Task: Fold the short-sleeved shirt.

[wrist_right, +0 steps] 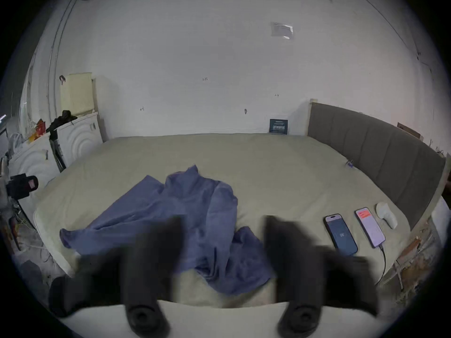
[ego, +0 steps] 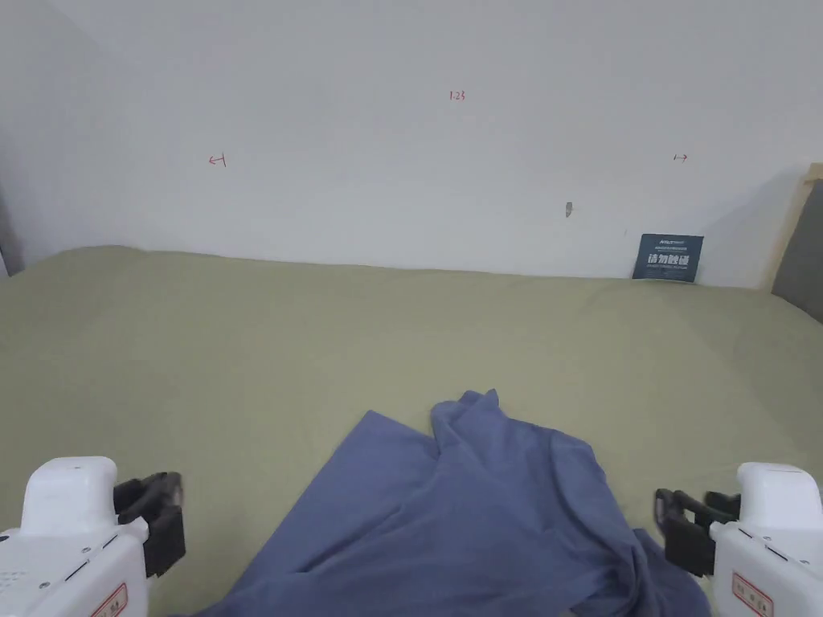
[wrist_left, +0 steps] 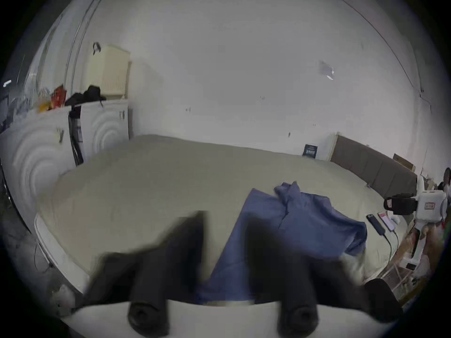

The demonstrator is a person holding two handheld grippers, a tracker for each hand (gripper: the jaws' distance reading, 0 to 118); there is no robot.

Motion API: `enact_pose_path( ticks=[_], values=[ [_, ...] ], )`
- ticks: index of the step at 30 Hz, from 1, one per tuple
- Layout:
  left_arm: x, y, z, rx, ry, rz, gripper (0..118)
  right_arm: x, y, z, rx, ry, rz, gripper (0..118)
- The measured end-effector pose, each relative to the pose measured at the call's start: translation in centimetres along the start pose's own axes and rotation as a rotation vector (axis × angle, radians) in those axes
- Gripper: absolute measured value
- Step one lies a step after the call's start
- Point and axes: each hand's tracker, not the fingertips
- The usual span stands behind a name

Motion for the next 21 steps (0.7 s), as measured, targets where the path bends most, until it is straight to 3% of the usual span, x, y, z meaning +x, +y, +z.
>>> enact_pose_path(
  ticks=[2, 5, 10, 14, 15, 16, 18, 19, 21],
  values=[
    [0.0, 0.1, -0.4, -0.048, -0.008, 0.011, 3, 0.0, -0.4, 0.3, -0.011, -0.079, -0.018, 0],
    [-0.4, -0.1, -0.8, -0.11, -0.05, 0.034, 1, 0.7, -0.2, 0.2, -0.061, 0.018, -0.073, 0],
    [-3.5, -0.6, -2.4, -0.244, -0.064, 0.078, 1, 0.3, -1.4, 0.4, -0.061, 0.015, -0.04, 0],
    [-5.6, -1.3, -4.4, -0.498, -0.148, 0.12, 1, 0.3, -1.5, 0.2, -0.075, 0.034, -0.046, 0],
    [-5.8, -1.9, -4.7, -0.509, -0.118, 0.103, 8, 0.2, -1.6, 0.1, -0.077, 0.037, -0.041, 0],
    [-6.0, -2.4, -4.8, -0.485, -0.075, 0.088, 24, 0.2, -1.6, 0.1, -0.08, 0.04, -0.038, 0],
    [-6.4, -3.6, -5.6, -0.512, -0.054, 0.087, 90, 0.1, -1.9, 0.0, -0.091, 0.057, -0.036, 0],
    [-6.8, -4.1, -5.9, -0.515, -0.059, 0.108, 101, 0.1, -2.1, -0.1, -0.099, 0.064, -0.032, 0],
    [-7.2, -4.9, -6.8, -0.549, -0.068, 0.138, 101, 0.1, -2.2, -0.5, -0.116, 0.071, -0.016, 0]
  ],
)
